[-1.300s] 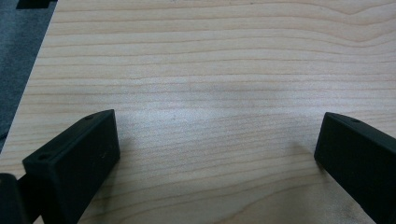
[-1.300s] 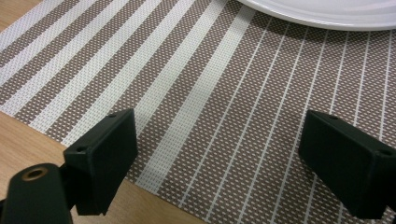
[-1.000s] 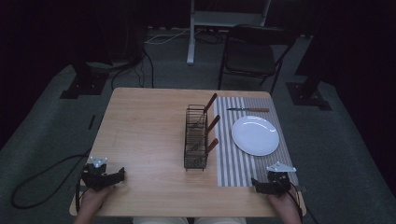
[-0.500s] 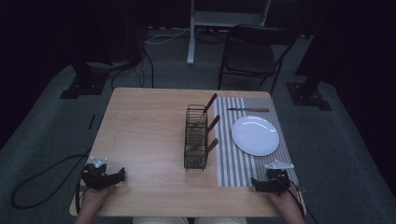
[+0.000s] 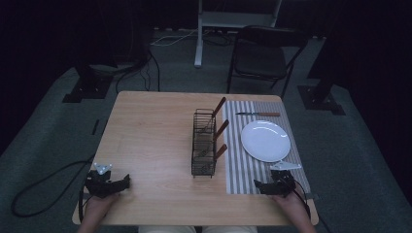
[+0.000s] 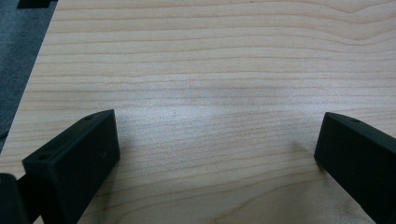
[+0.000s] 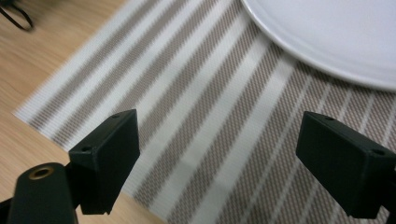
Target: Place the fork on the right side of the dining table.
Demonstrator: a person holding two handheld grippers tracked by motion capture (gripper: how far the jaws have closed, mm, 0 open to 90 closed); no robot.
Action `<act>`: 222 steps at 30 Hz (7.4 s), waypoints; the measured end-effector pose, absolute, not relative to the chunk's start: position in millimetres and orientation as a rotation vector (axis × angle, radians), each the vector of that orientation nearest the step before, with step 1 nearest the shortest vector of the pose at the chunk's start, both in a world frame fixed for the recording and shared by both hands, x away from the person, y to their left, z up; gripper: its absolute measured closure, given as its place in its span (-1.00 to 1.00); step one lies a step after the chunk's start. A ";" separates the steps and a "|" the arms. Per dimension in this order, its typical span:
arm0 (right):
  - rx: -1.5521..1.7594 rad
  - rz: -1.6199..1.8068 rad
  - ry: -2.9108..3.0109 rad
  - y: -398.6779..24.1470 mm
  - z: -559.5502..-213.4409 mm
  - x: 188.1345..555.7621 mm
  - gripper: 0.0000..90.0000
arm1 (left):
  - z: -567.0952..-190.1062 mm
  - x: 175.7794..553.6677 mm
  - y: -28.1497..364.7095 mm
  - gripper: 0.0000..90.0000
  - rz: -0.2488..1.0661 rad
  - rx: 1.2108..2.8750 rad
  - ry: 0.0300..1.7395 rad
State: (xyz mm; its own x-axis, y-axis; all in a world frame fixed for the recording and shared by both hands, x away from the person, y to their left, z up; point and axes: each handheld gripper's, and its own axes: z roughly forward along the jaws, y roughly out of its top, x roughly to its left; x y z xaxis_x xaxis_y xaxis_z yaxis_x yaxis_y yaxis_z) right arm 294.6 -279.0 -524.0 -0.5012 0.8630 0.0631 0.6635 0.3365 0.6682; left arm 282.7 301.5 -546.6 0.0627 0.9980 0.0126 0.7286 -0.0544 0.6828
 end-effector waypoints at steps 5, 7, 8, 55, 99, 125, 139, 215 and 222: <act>1.324 0.954 2.308 -267.7 -515.7 303.8 -0.71 | -546.6 282.7 301.5 -0.99 0.691 1.838 1.717; 1.311 0.967 2.308 -263.5 -512.9 307.4 -0.71 | -546.6 282.7 301.5 -0.99 0.691 1.838 1.717; 1.311 0.967 2.308 -263.5 -512.9 307.4 -0.71 | -546.6 282.7 301.5 -0.99 0.691 1.838 1.717; 1.170 1.071 2.299 -213.1 -444.1 420.1 -0.67 | -546.7 282.4 301.7 -0.99 0.689 1.838 1.713; 1.159 1.180 2.308 -160.0 -377.5 493.6 -0.37 | -546.7 282.3 301.7 -0.99 0.689 1.839 1.712; 1.161 1.341 2.477 -147.8 -395.2 510.2 0.67 | -546.8 281.7 301.5 -0.99 0.688 1.840 1.709; 1.063 1.328 2.447 -145.5 -383.1 496.1 0.70 | -546.8 281.7 301.5 -0.99 0.688 1.840 1.709; 1.257 1.411 2.201 -304.5 -434.6 321.5 0.70 | -546.7 281.7 301.5 -0.99 0.688 1.839 1.709; 1.316 1.445 2.185 -315.2 -449.6 313.6 0.70 | -546.7 281.1 301.5 -0.99 0.689 1.839 1.712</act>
State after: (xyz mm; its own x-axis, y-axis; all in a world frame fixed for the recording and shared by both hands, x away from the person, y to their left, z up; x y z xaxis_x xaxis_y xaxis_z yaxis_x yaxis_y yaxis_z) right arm 313.6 -315.2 -449.6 -0.5796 0.7645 0.2822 0.5588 0.1209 0.8204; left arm 281.1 301.5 -546.7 0.0670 0.9977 0.0113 0.7274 -0.0566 0.6839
